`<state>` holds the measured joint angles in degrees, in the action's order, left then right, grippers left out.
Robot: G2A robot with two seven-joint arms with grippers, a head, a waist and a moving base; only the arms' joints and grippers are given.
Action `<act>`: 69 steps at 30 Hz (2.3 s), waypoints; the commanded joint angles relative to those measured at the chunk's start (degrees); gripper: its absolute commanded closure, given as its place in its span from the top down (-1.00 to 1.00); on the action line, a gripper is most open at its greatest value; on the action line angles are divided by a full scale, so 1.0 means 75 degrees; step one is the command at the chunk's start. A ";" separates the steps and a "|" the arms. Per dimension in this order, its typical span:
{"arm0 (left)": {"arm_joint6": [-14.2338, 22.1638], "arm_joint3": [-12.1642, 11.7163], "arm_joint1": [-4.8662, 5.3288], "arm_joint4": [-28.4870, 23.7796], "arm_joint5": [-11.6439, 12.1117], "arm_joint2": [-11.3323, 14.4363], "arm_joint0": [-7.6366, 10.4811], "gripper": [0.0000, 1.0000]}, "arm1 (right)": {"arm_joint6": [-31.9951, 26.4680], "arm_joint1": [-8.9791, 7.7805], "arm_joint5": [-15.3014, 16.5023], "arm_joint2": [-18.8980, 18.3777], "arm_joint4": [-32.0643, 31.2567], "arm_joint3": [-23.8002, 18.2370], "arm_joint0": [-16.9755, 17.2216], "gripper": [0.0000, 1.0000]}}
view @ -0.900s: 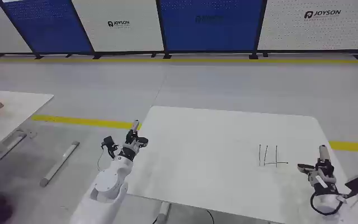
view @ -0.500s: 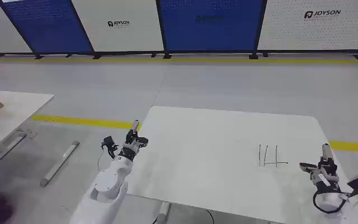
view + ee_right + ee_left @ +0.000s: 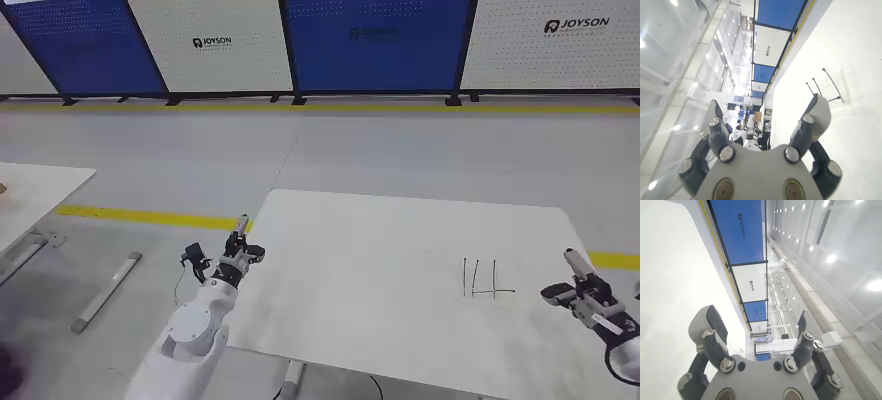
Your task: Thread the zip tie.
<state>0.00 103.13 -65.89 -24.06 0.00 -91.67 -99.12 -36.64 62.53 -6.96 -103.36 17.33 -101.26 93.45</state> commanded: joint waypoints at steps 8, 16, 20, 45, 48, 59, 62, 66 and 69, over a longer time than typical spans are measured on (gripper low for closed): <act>0.0000 0.0000 0.0000 0.0000 0.0000 0.0000 0.0000 1.00 | 0.0033 0.0003 0.0001 0.0008 0.0007 -0.0007 0.0007 1.00; 0.0000 0.0000 0.0000 0.0000 0.0000 0.0000 0.0000 1.00 | -0.2903 -0.0247 -0.0217 -0.0412 0.0506 0.0953 -0.1051 1.00; 0.0000 0.0000 0.0000 0.0000 0.0000 0.0000 0.0000 1.00 | -0.4430 -0.0430 0.0001 -0.0428 0.0160 0.1511 -0.1761 1.00; 0.0000 0.0000 0.0000 0.0000 0.0000 0.0000 0.0000 1.00 | -0.5123 -0.0649 0.0425 0.1035 -0.1765 0.3070 -0.3421 1.00; 0.0000 0.0000 0.0000 0.0000 0.0000 0.0000 0.0000 1.00 | -0.5123 -0.0649 0.0425 0.1035 -0.1765 0.3070 -0.3421 1.00; 0.0000 0.0000 0.0000 0.0000 0.0000 0.0000 0.0000 1.00 | -0.5733 -0.0974 0.0430 0.0882 -0.1004 0.3309 -0.3590 1.00; 0.0000 0.0000 0.0000 0.0000 0.0000 0.0000 0.0000 1.00 | -0.5733 -0.1315 0.0144 0.1323 -0.1248 0.3610 -0.3855 1.00; 0.0000 0.0000 0.0000 0.0000 0.0000 0.0000 0.0000 1.00 | -0.5733 -0.1657 -0.0093 0.2171 -0.1480 0.4232 -0.4485 1.00; 0.0000 0.0000 0.0000 0.0000 0.0000 0.0000 0.0000 1.00 | -0.5733 -0.1791 -0.0153 0.2785 -0.1508 0.4856 -0.5010 1.00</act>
<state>0.00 103.13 -65.89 -24.06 0.00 -91.67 -99.12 -79.64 49.29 -8.08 -84.09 5.97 -66.39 57.11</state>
